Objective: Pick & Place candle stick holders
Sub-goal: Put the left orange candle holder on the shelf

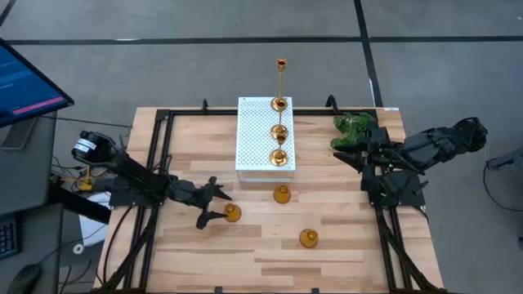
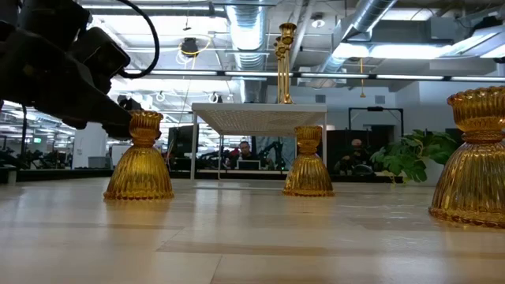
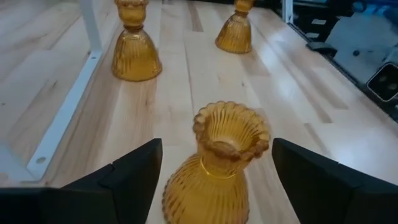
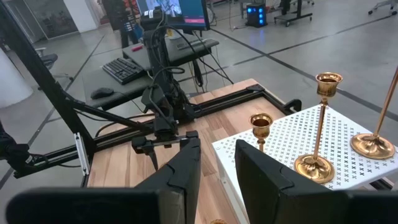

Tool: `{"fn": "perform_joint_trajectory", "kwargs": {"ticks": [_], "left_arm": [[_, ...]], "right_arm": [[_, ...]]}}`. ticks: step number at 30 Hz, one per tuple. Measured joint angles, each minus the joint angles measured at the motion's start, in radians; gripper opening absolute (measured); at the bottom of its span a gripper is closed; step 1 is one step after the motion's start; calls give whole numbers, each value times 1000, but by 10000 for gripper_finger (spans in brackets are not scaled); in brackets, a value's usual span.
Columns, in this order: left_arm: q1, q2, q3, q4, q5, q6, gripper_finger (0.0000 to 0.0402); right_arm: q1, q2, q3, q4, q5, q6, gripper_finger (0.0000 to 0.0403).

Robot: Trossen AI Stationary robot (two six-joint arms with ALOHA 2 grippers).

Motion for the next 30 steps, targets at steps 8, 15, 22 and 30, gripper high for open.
{"fn": "perform_joint_trajectory", "kwargs": {"ticks": [8, 15, 22, 30], "left_arm": [[0, 138, 8, 142, -7, 3, 298], [0, 244, 17, 255, -26, 0, 290], [-1, 263, 17, 304, -28, -7, 240], [-1, 255, 17, 321, -30, -8, 137]], "right_arm": [[0, 0, 0, 0, 2, -2, 91], [0, 0, 0, 3, 3, -1, 91], [0, 0, 0, 3, 3, 0, 91], [0, 0, 0, -3, 3, 0, 91]]}}
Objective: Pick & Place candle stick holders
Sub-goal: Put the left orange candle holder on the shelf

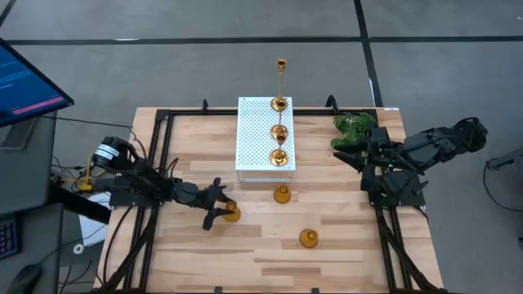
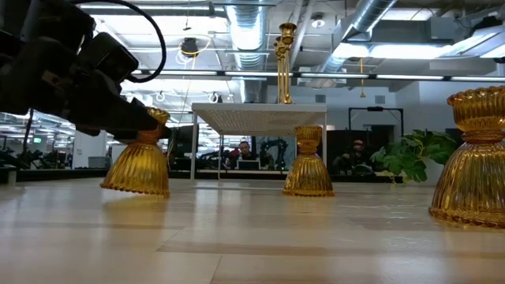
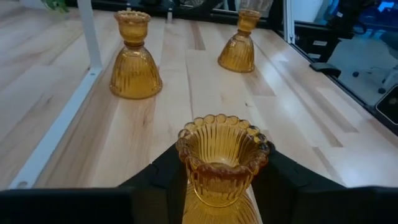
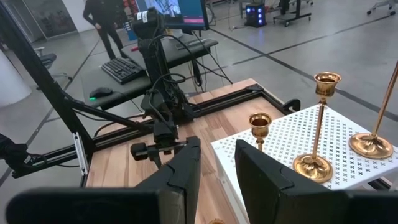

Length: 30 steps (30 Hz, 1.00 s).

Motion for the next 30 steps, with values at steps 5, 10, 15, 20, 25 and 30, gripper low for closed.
{"fn": "perform_joint_trajectory", "kwargs": {"ticks": [5, 10, 15, 20, 25, 30], "left_arm": [[0, -7, 0, -2, 1, -29, 137], [-3, -72, 5, -1, -5, -52, 137], [-3, -196, 33, -1, -34, -52, 141], [-3, -332, 89, 0, -78, -13, 144], [-3, -431, 179, -53, -184, 141, 146], [34, -495, 314, -334, -357, 237, 148]], "right_arm": [[0, 0, 0, -2, 0, 0, 91], [0, 0, 0, -2, 0, 0, 91], [0, 0, 0, -6, 0, -8, 91], [0, 0, 0, -18, 0, -10, 91], [0, 0, 0, -21, 0, -17, 91], [0, 0, 0, -20, 0, -54, 91]]}}
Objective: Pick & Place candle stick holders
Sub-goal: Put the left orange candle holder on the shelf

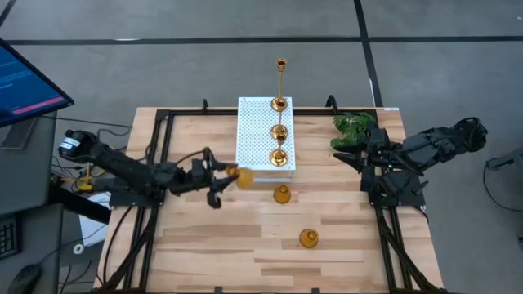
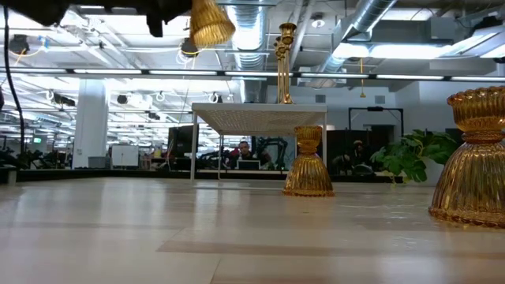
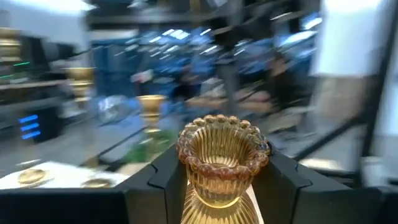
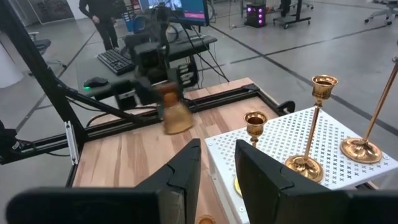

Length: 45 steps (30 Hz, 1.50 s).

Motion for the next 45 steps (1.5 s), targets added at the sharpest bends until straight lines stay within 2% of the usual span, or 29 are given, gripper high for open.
{"fn": "perform_joint_trajectory", "kwargs": {"ticks": [5, 10, 12, 16, 21, 26, 33, 39, 45], "left_arm": [[99, -2, 137, -216, -87, 0, 149], [264, 12, 238, -390, -84, 0, 149], [345, 28, 275, -411, -67, -6, 150], [499, 70, 324, -426, 36, -11, 150], [641, 148, 373, -433, 195, -36, 150], [747, 233, 420, -435, 343, -36, 150], [867, 366, 511, -434, 515, -36, 150], [950, 459, 562, -445, 601, -35, 150], [991, 523, 583, -445, 734, -27, 150]], "right_arm": [[0, 0, 0, 0, 2, -36, 91], [-1, 0, 0, 1, 4, -61, 91], [-1, 0, 0, 0, 4, -61, 91], [-1, 0, 0, -19, 44, -44, 91], [-23, -9, -1, -130, 105, -43, 91], [-82, -140, 0, -137, 107, -99, 91], [-113, -370, -5, -167, 110, -105, 91], [-113, -466, -107, -170, 109, -110, 91], [-113, -541, -216, -161, 109, -85, 91]]}}
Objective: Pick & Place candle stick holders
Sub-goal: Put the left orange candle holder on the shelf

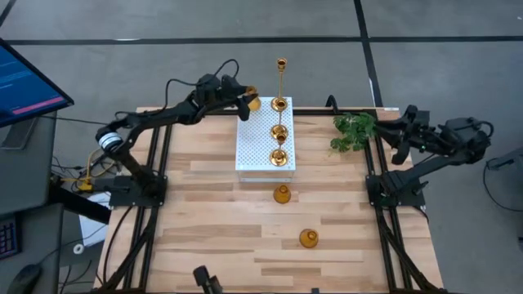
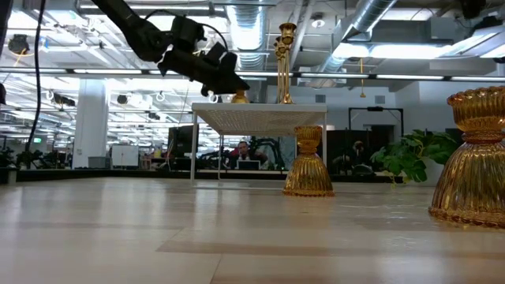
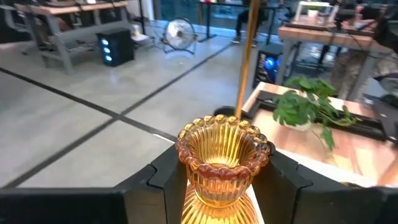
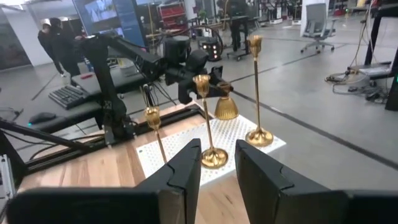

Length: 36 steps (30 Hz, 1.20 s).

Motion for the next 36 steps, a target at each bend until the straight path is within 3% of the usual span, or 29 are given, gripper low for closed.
{"fn": "perform_joint_trajectory", "kwargs": {"ticks": [6, 28, 36], "left_arm": [[12, 14, 0, 4, 28, 71, 150], [24, 85, 0, 29, 82, 101, 151], [24, 85, 0, 29, 85, 107, 193]], "right_arm": [[0, -47, -41, 5, 0, 36, 91], [1, -57, -41, 8, 0, 28, 91], [1, -57, -41, 8, -1, 27, 91]]}}
